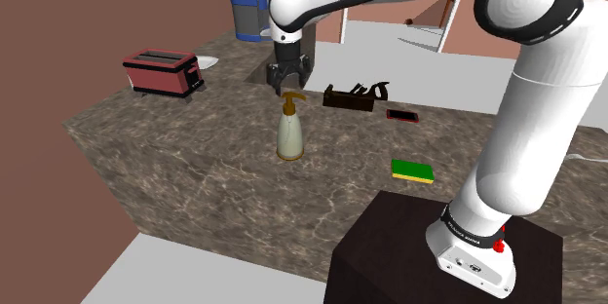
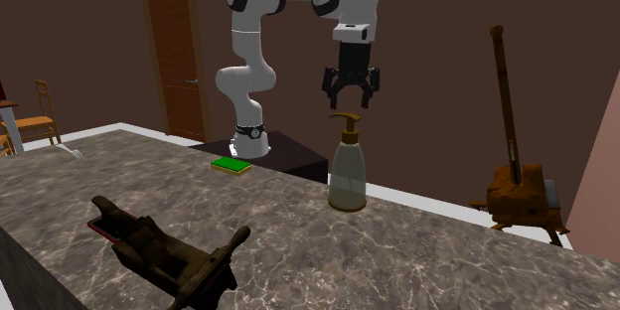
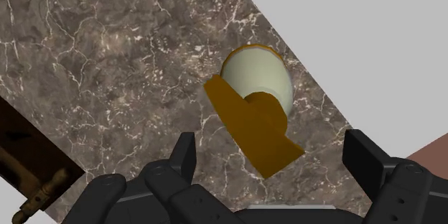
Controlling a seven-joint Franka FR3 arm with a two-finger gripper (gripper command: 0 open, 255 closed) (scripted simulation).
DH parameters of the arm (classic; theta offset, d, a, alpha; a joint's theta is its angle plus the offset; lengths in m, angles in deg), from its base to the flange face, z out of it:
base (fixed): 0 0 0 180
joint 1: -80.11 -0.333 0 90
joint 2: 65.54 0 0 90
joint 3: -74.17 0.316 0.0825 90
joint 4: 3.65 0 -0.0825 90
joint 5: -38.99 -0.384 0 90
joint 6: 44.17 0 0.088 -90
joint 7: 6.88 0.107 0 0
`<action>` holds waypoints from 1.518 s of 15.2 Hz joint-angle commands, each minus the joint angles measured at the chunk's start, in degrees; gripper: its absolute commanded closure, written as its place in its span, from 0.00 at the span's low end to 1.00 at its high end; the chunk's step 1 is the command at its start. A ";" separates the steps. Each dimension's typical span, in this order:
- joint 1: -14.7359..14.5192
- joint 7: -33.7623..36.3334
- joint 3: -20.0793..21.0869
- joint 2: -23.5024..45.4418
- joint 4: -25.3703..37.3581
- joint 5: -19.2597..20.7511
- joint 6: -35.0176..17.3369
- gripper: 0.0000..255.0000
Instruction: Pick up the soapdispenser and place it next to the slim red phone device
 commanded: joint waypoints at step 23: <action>0.00 0.49 -0.14 4.00 -1.87 0.28 -5.72 1.00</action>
